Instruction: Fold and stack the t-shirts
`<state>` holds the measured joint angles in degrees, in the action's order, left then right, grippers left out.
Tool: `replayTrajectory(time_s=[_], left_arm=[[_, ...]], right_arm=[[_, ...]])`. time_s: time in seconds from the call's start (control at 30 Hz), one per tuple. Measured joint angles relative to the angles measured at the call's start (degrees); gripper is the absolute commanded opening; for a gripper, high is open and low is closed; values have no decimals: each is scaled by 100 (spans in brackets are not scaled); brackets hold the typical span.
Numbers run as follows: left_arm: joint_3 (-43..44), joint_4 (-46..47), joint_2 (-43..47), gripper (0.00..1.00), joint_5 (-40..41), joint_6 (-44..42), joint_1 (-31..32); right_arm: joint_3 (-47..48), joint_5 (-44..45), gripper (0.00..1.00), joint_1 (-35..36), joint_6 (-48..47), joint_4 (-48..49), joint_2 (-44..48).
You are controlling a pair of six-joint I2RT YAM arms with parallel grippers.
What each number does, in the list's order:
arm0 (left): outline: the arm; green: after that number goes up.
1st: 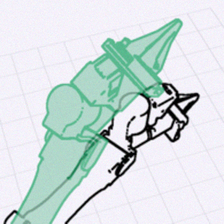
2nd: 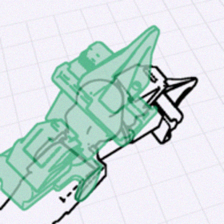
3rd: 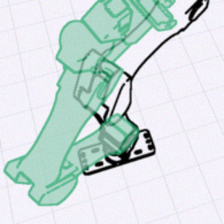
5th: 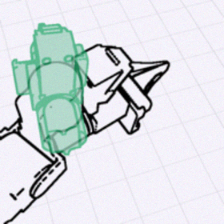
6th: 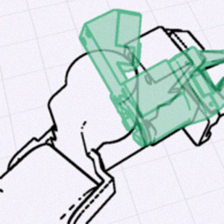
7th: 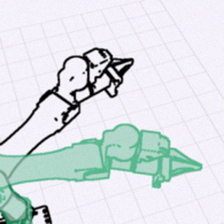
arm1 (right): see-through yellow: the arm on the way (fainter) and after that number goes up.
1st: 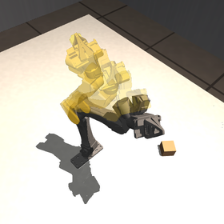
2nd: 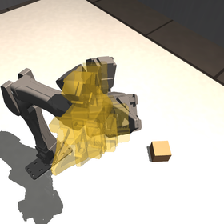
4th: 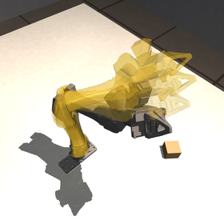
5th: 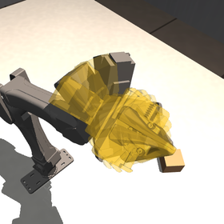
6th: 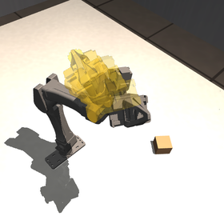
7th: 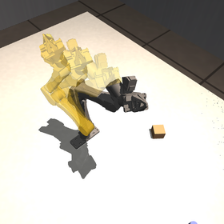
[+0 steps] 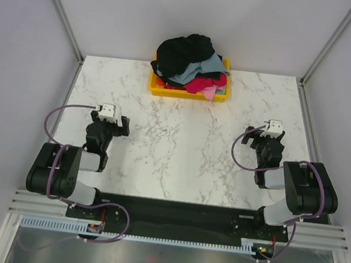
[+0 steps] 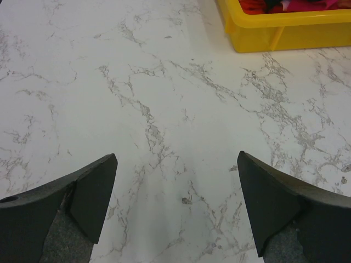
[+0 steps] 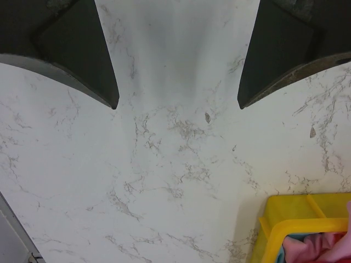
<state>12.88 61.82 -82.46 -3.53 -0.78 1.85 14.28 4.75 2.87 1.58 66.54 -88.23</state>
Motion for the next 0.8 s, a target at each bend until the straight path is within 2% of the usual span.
replayTrajectory(time_s=[0.5, 0.6, 0.67, 0.73, 0.8], left_arm=[[0, 0, 0, 100, 0, 0, 0], [0, 0, 0, 100, 0, 0, 0], [2, -79, 68, 100, -20, -2, 7], [66, -763, 590, 100, 11, 31, 59], [514, -1963, 1425, 100, 203, 426, 144]], right_arm=[[0, 140, 99, 39, 13, -96, 48], [166, 361, 99, 140, 22, -1176, 717], [616, 380, 99, 216, 42, -2122, 1456], [1296, 278, 99, 271, 140, -2909, 2028], [2131, 116, 99, 321, 485, -3602, 2522]])
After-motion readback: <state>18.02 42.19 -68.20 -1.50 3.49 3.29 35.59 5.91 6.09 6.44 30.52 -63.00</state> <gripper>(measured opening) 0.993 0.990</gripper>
